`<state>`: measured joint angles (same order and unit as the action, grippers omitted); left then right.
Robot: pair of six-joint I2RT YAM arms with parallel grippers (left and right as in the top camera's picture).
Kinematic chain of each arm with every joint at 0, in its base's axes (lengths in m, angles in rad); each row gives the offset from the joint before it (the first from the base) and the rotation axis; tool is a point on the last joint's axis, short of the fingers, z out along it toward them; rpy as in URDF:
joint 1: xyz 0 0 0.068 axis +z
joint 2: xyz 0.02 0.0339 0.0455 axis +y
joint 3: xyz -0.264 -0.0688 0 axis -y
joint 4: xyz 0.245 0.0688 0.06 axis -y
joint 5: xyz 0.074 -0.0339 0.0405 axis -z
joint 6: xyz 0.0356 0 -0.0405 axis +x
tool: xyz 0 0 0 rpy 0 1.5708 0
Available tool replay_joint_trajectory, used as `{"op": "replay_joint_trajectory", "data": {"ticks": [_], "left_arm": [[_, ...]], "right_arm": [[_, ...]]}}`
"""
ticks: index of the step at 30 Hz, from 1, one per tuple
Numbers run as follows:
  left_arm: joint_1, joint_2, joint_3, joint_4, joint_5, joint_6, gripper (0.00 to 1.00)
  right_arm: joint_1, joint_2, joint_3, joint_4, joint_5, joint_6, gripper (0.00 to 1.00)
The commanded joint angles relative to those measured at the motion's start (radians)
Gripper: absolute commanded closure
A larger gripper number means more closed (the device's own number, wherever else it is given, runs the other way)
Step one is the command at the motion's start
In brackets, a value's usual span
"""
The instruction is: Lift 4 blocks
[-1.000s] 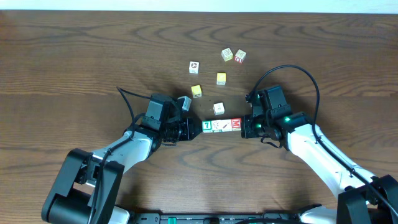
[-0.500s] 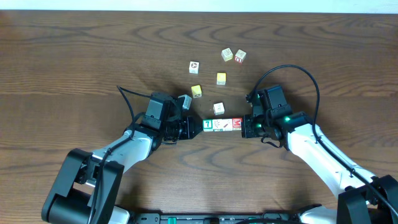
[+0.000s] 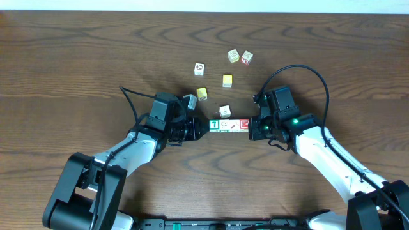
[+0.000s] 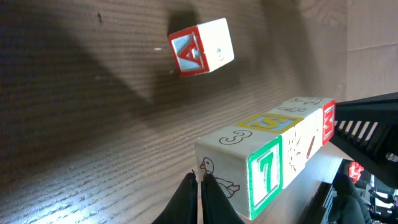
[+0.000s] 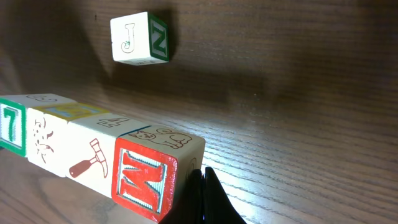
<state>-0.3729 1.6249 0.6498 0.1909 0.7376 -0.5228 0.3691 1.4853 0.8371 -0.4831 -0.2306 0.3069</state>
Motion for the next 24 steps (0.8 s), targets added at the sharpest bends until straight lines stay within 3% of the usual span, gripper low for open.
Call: {"op": "replay_joint_trajectory", "data": {"ticks": [1,24], "left_arm": [[-0.036,-0.034,0.069,0.036,0.168,-0.007,0.93],[-0.036,-0.04,0.084,0.036,0.168,-0.014,0.93]], "right_arm": [[0.063,-0.016,0.034,0.015,-0.298,0.003,0.98],[0.064,-0.057,0.04,0.011,-0.298,0.003,0.99]]}}
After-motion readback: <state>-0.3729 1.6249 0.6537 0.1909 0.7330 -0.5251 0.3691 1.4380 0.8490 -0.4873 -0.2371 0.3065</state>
